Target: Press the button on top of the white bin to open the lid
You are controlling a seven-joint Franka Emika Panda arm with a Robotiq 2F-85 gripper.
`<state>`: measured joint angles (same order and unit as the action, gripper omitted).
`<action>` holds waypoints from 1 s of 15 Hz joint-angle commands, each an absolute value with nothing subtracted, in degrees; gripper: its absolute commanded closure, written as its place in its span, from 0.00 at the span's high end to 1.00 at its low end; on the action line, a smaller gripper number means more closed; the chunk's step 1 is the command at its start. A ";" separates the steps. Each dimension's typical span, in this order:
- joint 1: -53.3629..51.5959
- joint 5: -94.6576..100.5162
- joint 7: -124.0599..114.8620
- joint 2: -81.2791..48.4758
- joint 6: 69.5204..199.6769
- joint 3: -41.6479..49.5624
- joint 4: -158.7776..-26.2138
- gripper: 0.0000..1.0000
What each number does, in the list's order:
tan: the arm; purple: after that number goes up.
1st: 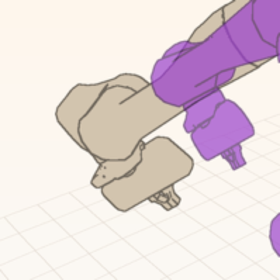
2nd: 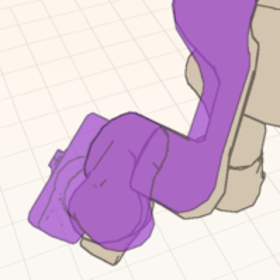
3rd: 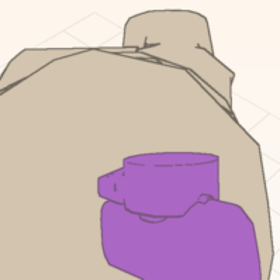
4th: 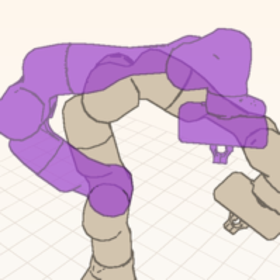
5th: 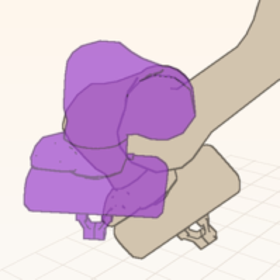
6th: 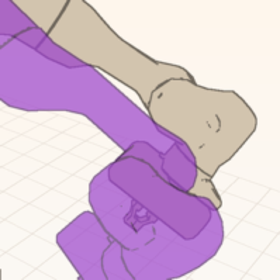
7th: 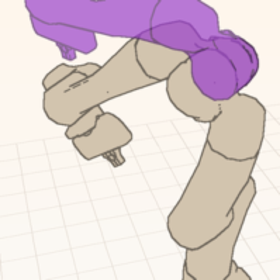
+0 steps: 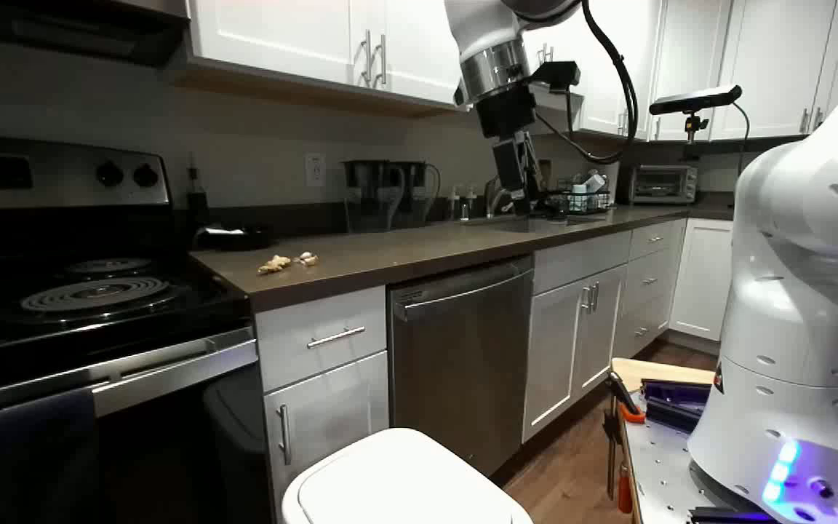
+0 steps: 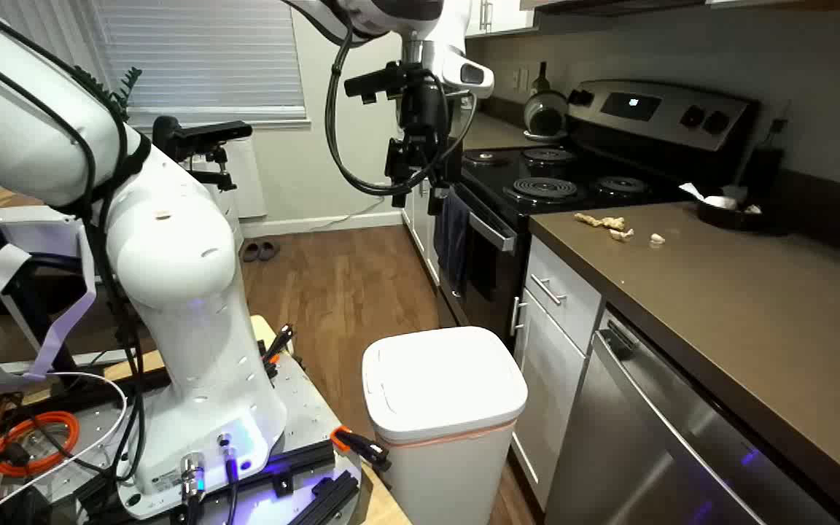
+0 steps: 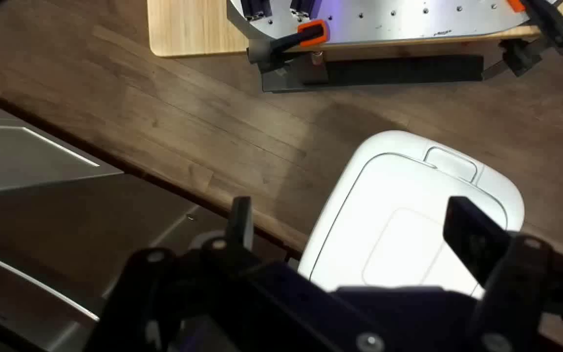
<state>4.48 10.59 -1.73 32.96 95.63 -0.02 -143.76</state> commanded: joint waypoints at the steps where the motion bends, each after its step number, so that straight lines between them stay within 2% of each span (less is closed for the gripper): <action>1: 3.85 10.81 -2.00 32.93 95.50 0.50 -143.68 1.00; 10: 3.85 10.81 -2.00 32.93 95.50 0.50 -143.68 1.00; 15: 2.57 6.53 -2.38 31.16 105.24 1.38 -150.86 1.00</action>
